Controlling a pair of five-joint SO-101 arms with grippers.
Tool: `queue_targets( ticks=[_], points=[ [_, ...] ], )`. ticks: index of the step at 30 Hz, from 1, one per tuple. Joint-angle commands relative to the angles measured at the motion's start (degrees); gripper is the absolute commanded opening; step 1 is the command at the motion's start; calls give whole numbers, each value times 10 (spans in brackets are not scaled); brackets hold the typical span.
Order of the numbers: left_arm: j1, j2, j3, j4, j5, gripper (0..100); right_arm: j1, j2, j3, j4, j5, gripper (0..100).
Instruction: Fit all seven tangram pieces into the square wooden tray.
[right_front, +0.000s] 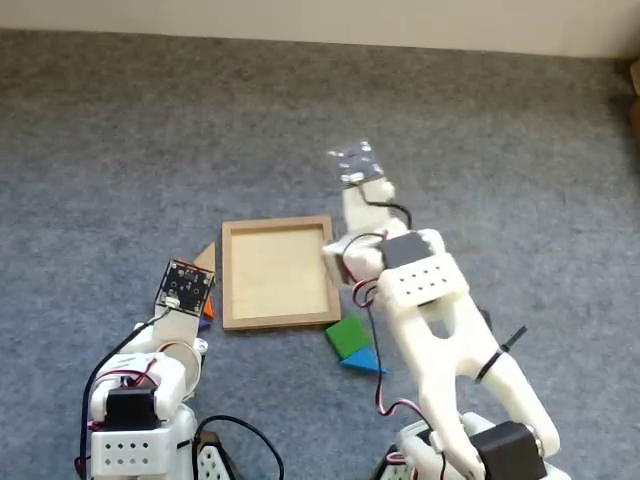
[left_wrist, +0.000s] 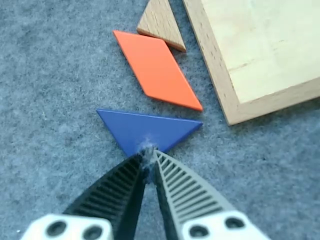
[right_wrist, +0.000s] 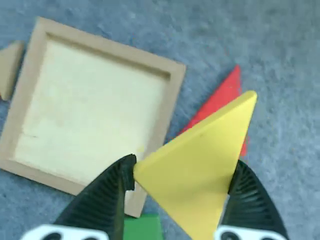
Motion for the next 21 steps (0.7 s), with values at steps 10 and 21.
queue_targets(
  ticks=[10,21],
  points=[
    [-6,-2,12,3,3,9,-80,-18,44,-208,-2,156],
    [-6,-2,12,3,3,9,-92,87,97,-307,-55,156]
  ],
)
